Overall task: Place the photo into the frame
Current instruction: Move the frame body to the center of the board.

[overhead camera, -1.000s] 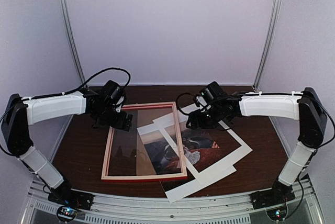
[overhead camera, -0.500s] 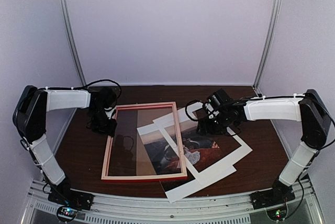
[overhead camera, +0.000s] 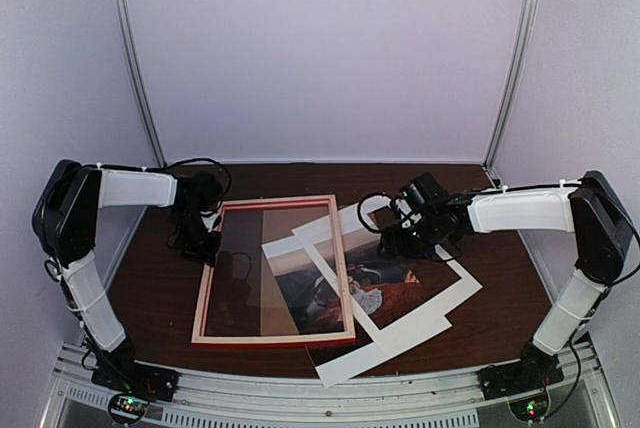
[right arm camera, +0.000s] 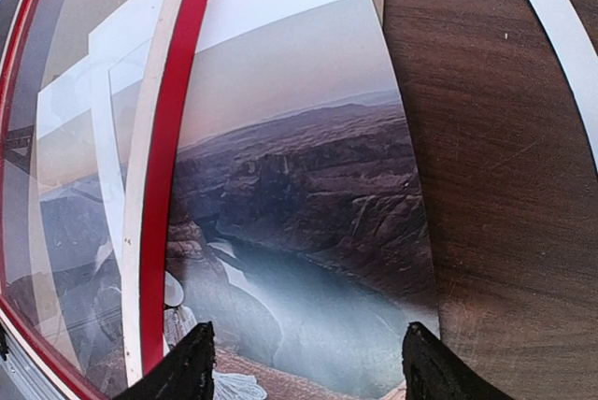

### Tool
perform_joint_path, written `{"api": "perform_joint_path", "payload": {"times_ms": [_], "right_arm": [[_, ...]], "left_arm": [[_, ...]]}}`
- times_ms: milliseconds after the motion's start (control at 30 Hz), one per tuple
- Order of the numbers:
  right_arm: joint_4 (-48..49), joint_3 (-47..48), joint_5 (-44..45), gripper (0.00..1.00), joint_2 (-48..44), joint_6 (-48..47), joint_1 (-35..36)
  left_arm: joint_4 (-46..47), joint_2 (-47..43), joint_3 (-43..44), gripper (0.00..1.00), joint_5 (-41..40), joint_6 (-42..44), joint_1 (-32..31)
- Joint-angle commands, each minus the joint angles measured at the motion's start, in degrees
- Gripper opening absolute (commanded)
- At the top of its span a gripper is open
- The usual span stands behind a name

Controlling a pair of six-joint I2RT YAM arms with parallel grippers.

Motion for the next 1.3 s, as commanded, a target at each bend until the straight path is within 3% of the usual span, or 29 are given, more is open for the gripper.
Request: {"api": "perform_joint_path", "payload": {"times_ms": [0, 433, 867, 967, 1167, 1267], "right_arm": [[1.3, -1.4, -0.3, 0.68, -1.9, -0.6, -1.2], [-0.4, -1.9, 0.5, 0.68, -3.8, -2.6, -7.3], [-8.4, 4.4, 9.4, 0.71, -0.2, -9.8, -17.3], [-11.0, 7.2, 10.9, 0.72, 2.6, -12.2, -18.0], [-13.4, 7.7, 10.9, 0.72, 4.7, -13.6, -18.0], [-14.1, 6.2, 10.6, 0.71, 4.5, -13.3, -18.0]], "left_arm": [[0.2, 2.2, 1.8, 0.31, 0.4, -0.2, 1.8], [0.6, 3.9, 3.5, 0.27, 0.7, 0.3, 9.0], [-1.6, 6.5, 8.5, 0.28, 0.6, 1.2, 15.7], [-0.9, 5.4, 8.7, 0.34, 3.1, 0.6, 15.7], [4.2, -2.4, 6.0, 0.66, 10.0, -1.2, 15.5], [7.8, -7.5, 3.3, 0.76, 13.8, -2.4, 14.4]]}}
